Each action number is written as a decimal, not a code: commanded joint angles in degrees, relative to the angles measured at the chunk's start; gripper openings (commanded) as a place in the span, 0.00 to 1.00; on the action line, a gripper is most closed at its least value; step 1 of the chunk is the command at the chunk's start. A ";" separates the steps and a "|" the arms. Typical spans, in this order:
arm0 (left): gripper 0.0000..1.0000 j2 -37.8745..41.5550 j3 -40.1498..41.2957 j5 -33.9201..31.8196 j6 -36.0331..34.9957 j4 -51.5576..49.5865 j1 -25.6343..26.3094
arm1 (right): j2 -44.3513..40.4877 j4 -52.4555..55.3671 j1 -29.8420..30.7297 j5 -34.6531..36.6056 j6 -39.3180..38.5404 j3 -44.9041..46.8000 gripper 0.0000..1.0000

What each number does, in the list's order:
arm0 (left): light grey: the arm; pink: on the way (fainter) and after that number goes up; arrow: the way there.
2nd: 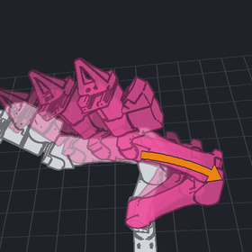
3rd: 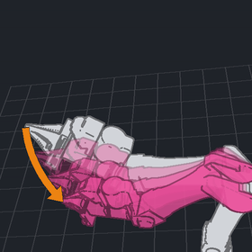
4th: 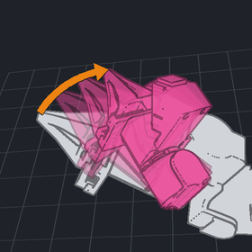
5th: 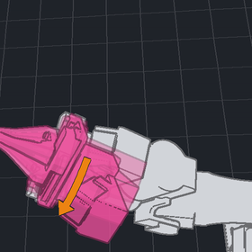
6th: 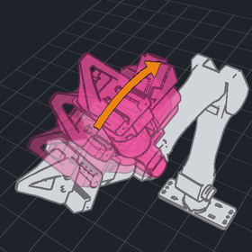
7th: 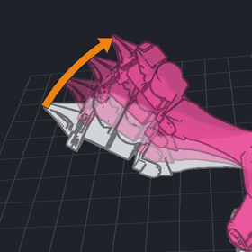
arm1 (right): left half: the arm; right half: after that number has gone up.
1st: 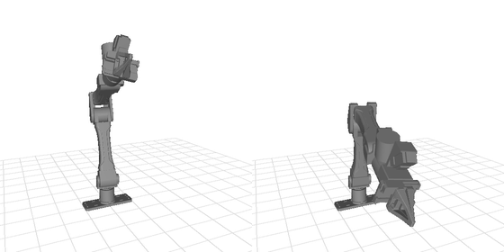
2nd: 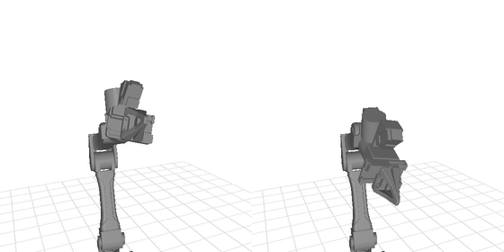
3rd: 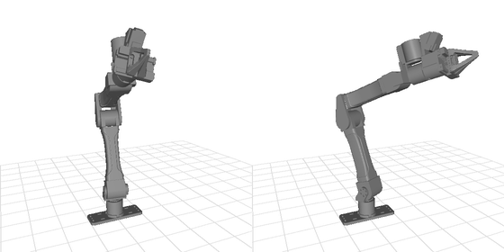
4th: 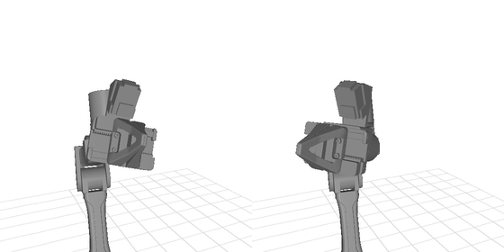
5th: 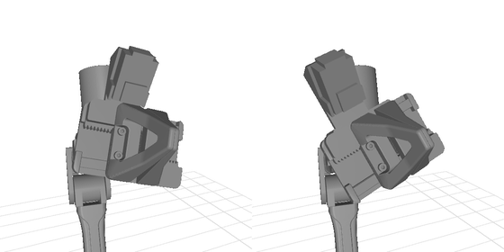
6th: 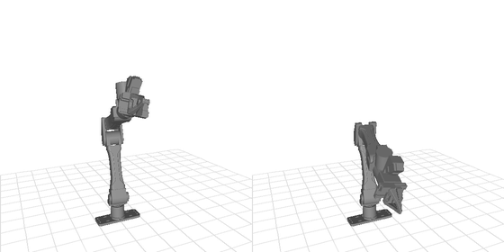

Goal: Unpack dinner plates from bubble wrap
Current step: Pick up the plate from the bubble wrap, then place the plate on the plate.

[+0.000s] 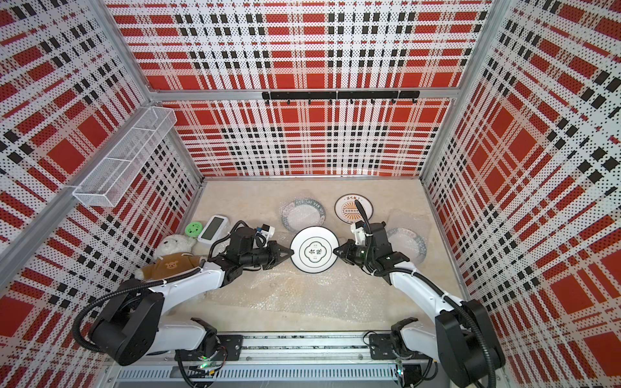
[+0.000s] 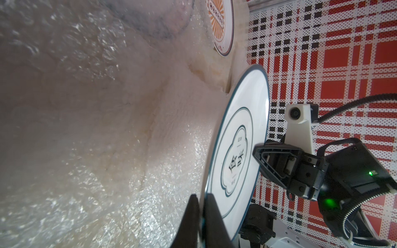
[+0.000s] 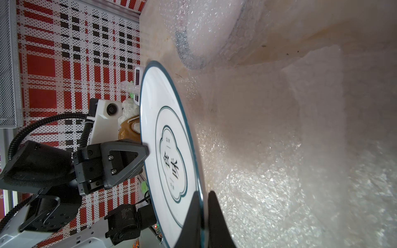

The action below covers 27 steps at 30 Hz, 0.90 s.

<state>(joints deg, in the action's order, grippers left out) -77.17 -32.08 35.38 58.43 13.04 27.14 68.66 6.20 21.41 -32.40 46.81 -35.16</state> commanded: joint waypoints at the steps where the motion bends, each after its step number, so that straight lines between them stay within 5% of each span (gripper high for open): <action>1: 0.31 0.59 -1.75 1.21 -0.77 3.01 0.67 | -0.38 -3.17 0.22 -0.06 0.80 -1.23 0.00; 9: 0.84 4.68 -1.59 1.43 -3.18 0.46 -0.71 | -2.29 0.04 0.13 2.18 -0.05 -2.66 0.00; 10: 0.99 5.61 -1.54 1.22 -3.62 -0.38 -1.05 | -2.48 0.75 0.08 2.63 -0.31 -3.09 0.00; 20: 0.99 17.27 -4.22 -0.85 -12.67 -17.99 -6.22 | -1.51 4.59 -9.31 1.99 -2.15 -10.03 0.00; 27: 0.99 18.49 -4.87 2.88 -12.70 -16.53 -5.26 | 11.61 1.32 -21.67 0.46 -1.16 -19.48 0.00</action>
<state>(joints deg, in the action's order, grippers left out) -59.07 -36.16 37.17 47.31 -1.15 21.37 75.72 11.79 2.11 -31.18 45.60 -50.96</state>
